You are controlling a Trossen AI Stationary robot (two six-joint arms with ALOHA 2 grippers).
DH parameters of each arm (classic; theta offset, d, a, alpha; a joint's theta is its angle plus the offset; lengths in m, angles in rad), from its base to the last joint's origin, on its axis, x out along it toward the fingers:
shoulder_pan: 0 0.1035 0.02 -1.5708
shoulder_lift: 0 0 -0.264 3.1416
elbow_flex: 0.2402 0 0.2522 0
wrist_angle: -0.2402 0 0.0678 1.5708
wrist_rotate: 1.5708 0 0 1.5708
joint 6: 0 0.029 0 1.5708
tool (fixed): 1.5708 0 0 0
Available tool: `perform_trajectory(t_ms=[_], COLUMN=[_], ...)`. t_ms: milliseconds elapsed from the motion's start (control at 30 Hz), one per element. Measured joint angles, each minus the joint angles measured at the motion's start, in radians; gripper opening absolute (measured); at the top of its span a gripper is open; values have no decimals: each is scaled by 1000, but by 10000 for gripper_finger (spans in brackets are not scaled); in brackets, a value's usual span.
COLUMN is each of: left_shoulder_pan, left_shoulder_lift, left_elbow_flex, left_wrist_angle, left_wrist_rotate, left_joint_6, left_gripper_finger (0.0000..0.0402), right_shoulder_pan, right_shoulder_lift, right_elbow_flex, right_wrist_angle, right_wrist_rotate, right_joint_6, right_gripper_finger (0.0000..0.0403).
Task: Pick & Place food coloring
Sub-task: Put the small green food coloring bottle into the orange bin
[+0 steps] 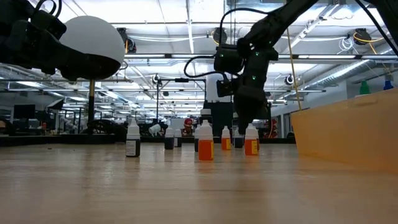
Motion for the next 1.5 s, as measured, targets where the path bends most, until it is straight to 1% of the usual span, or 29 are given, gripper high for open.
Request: perform_trajectory(t_ms=[233,533,633,867,1000,1100,1333,1500], left_shoulder_pan=[0,0,0,0,0,0,0,0], left_shoulder_lift=[0,0,0,0,0,0,0,0], left_elbow_flex=[0,0,0,0,0,0,0,0], left_wrist_angle=[0,0,0,0,0,0,0,0], left_wrist_rotate=[0,0,0,0,0,0,0,0], left_joint_6=[0,0,0,0,0,0,0,0], left_gripper_finger=[299,299,299,299,299,299,299,299], right_shoulder_pan=[0,-1,-1,-1,-1,-1,-1,-1], right_shoulder_lift=[0,0,0,0,0,0,0,0], right_elbow_flex=[-8,-8,-8,-8,-8,-8,-8,-8], right_wrist_angle=[36,33,33,33,33,43,62,53], right_wrist_rotate=[-2,-2,-2,-3,-3,-3,-3,-3], right_joint_6=[-2,-2,-4,-5,-5,7,3,19], right_gripper_finger=[210,209,199,152,134,128,128,118])
